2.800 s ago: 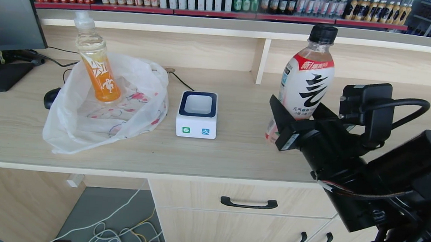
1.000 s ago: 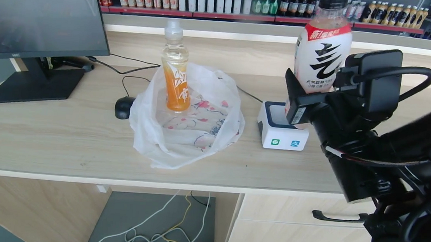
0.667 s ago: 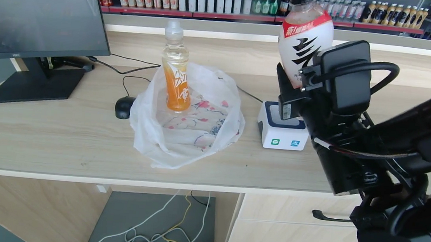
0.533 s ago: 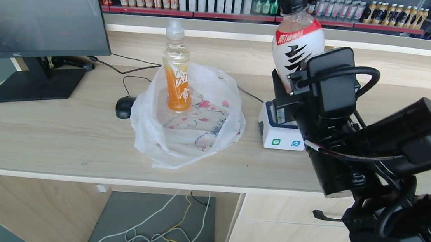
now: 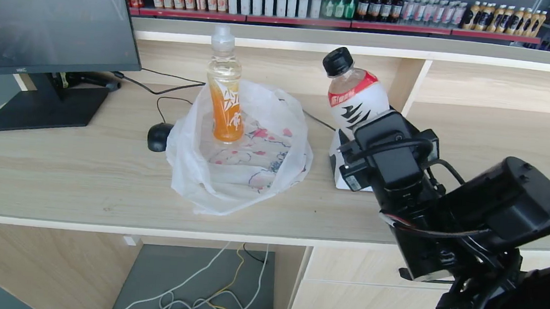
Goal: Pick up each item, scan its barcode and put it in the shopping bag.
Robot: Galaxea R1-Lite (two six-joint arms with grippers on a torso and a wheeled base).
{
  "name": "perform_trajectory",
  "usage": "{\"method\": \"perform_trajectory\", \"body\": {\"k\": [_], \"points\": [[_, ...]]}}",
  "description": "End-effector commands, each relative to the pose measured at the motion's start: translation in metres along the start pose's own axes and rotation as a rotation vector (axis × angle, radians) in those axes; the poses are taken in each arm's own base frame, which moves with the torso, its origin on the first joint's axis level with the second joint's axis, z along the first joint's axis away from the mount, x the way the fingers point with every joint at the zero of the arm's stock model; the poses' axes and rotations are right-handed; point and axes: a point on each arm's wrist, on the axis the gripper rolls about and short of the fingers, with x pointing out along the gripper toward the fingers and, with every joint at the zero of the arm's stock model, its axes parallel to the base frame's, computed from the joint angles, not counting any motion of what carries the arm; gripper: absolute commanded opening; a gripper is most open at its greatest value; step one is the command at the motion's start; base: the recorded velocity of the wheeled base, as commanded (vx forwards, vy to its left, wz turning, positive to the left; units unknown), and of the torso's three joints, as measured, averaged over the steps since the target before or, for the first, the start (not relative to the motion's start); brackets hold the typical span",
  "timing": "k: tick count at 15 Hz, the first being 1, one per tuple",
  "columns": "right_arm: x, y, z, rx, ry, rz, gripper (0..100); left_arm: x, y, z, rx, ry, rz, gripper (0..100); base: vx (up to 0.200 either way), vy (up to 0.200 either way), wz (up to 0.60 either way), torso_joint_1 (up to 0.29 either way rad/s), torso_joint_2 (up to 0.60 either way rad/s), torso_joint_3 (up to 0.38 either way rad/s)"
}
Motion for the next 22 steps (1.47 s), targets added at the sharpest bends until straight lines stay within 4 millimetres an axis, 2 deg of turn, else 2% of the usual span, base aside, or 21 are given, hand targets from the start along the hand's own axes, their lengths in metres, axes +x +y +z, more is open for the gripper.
{"method": "perform_trajectory", "body": {"k": [1, 3, 7, 10, 15, 17, 18, 20, 22], "points": [[0.003, 0.009, -0.013, -0.047, -0.010, 0.054, 0, 0.000, 0.000, 0.000, 0.000, 0.000, 0.002, 100, 0.000, 0.000, 0.00, 0.000, 0.00, 0.000], [0.012, 0.009, -0.017, -0.080, -0.051, 0.109, 0, 0.000, 0.000, 0.000, 0.000, 0.000, 0.000, 100, 0.000, 0.000, 0.00, 0.000, 0.00, 0.000], [0.028, -0.009, -0.024, -0.162, -0.155, 0.134, 0, 0.000, 0.000, 0.000, 0.000, 0.000, 0.000, 100, 0.000, 0.000, 0.00, 0.000, 0.00, 0.000], [0.028, -0.025, -0.025, -0.244, -0.225, 0.141, 0, 0.000, 0.000, 0.000, 0.000, 0.000, 0.000, 100, 0.000, 0.000, 0.00, 0.000, 0.00, 0.000], [0.028, -0.031, -0.032, -0.336, -0.296, 0.182, 0, 0.000, 0.000, 0.000, 0.000, 0.000, 0.000, 100, 0.000, 0.000, 0.00, 0.000, 0.00, 0.000], [0.029, -0.039, -0.050, -0.394, -0.333, 0.234, 0, 0.000, 0.000, 0.000, 0.000, 0.000, 0.000, 100, 0.000, 0.000, 0.00, 0.000, 0.00, 0.000], [0.029, -0.039, -0.052, -0.402, -0.337, 0.243, 0, 0.000, 0.000, 0.000, 0.000, 0.000, 0.000, 100, 0.000, 0.000, 0.00, 0.000, 0.00, 0.000], [0.031, -0.038, -0.071, -0.434, -0.313, 0.277, 0, 0.000, 0.000, 0.000, 0.000, 0.000, 0.000, 100, 0.000, 0.000, 0.00, 0.000, 0.00, 0.000], [0.042, -0.041, -0.068, -0.437, -0.345, 0.249, 0, 0.000, 0.000, 0.000, 0.000, 0.000, 0.000, 100, 0.000, 0.000, 0.00, 0.000, 0.00, 0.000]]}}
